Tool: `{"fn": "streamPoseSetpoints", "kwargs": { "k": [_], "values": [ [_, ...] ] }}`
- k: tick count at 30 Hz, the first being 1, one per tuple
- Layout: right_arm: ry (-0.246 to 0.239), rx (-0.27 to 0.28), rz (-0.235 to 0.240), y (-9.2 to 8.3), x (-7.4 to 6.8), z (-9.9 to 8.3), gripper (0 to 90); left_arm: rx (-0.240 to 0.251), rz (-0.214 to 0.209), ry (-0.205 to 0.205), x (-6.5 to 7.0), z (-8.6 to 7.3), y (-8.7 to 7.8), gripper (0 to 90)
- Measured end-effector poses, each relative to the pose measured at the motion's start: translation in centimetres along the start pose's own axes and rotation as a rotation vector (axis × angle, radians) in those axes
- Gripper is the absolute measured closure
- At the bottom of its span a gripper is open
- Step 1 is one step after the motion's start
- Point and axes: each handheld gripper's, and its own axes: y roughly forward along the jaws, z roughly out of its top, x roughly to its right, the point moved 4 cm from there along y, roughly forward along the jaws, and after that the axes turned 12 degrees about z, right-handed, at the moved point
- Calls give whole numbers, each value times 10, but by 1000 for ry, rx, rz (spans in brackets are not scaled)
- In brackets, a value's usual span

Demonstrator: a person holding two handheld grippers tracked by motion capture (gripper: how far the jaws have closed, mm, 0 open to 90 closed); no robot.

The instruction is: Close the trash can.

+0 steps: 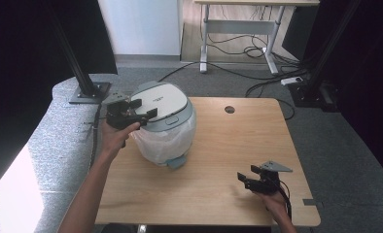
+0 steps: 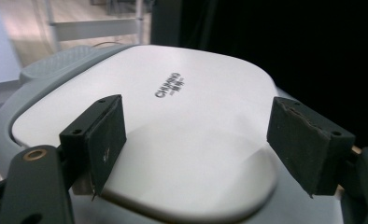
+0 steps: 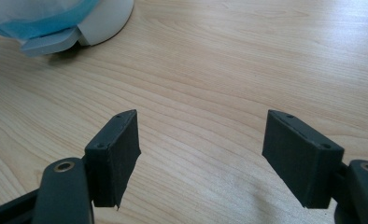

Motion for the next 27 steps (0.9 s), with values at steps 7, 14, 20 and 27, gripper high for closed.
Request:
{"fn": "streamPoseSetpoints", "kwargs": {
  "k": [7, 14, 20, 27],
  "values": [
    [5, -1, -6, -1, 1, -1, 267, 5, 83, 42, 9, 1, 8, 214],
    [1, -6, -6, 0, 0, -1, 266, -5, 123, 100, 22, 2, 10, 270],
    [1, -4, -9, -2, 0, 0, 264, -23, 88, 90, 24, 4, 9, 279],
    [3, 2, -13, -5, 3, 1, 264, 63, 38, 53, 19, -4, -21, 230]
  ]
}}
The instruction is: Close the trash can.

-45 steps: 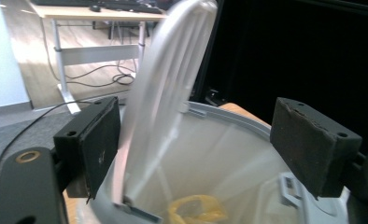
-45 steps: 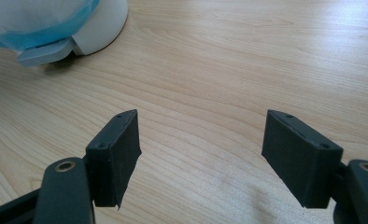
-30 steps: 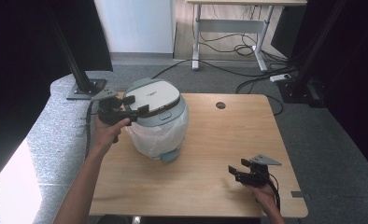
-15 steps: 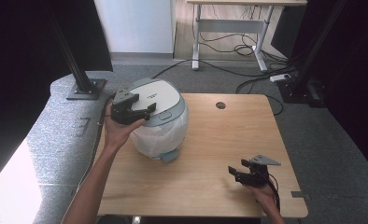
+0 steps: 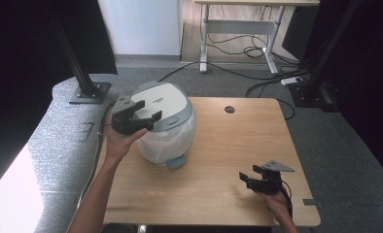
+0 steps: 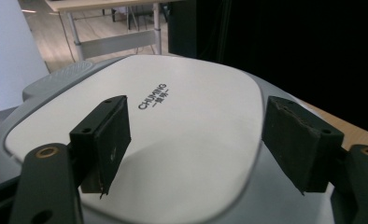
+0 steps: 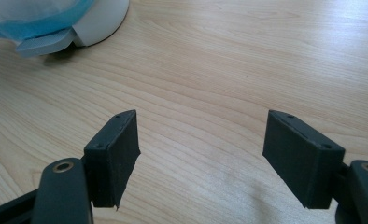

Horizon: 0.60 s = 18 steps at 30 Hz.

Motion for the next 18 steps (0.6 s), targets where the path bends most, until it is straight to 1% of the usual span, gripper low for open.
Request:
{"fn": "streamPoseSetpoints", "kwargs": {
  "k": [2, 5, 8, 10, 12, 14, 18],
  "values": [
    [1, 0, -2, -1, 0, 0, 264, 6, -12, 0, 0, -5, -11, 219],
    [1, 4, -4, -2, 1, 1, 264, 12, -28, -16, -2, -13, -26, 212],
    [1, 11, -4, -4, 1, 2, 264, 19, -46, -34, -2, -23, -39, 202],
    [1, 13, -4, -5, 1, 2, 264, 19, -54, -39, -1, -31, -47, 193],
    [3, 15, -5, -6, 1, 2, 264, 14, -65, -43, 0, -40, -52, 187],
    [3, 16, -7, -6, 2, 2, 264, 5, -66, -39, 1, -49, -56, 184],
    [5, 17, -9, -7, 2, 2, 263, -21, -69, -45, 3, -72, -60, 178]
  ]
}}
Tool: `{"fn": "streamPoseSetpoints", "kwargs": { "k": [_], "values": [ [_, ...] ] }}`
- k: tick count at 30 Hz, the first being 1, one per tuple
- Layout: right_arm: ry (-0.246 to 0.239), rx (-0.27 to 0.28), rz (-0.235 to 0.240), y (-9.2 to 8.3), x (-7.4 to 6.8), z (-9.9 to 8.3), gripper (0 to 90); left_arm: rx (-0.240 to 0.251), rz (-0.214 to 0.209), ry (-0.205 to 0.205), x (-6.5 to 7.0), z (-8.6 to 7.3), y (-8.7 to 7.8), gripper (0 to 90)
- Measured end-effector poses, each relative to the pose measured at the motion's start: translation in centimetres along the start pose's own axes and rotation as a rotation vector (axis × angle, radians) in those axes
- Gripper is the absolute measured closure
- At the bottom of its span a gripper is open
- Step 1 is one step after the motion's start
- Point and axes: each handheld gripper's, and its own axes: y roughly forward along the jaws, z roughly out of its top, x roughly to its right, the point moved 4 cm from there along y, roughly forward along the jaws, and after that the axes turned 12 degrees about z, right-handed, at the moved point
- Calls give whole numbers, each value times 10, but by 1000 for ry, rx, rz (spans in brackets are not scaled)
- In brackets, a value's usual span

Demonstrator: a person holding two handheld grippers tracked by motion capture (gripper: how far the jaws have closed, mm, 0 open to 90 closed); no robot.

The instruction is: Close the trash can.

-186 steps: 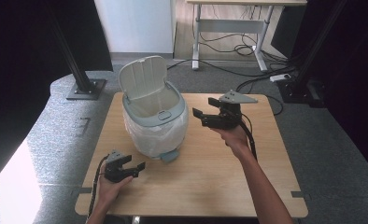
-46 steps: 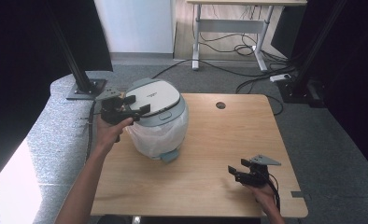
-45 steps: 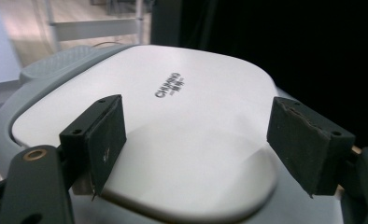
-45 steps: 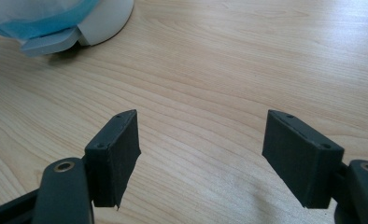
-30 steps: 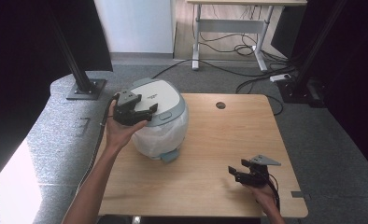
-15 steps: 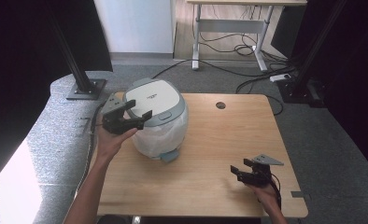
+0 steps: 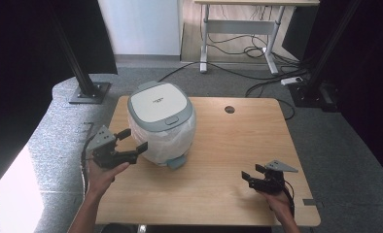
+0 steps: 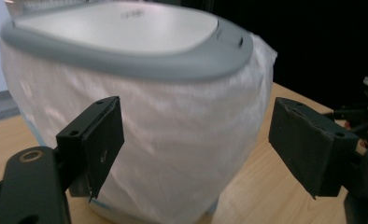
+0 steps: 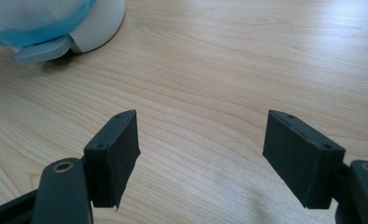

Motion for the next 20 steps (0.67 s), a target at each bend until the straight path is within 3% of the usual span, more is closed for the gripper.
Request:
{"fn": "streamPoseSetpoints", "kwargs": {
  "k": [9, 20],
  "values": [
    [-2, -8, -3, 1, 1, -1, 261, -93, 13, -14, -3, -51, 18, 176],
    [-1, -6, -9, 0, 2, -1, 258, -137, 19, -20, -3, -68, 32, 172]
  ]
}}
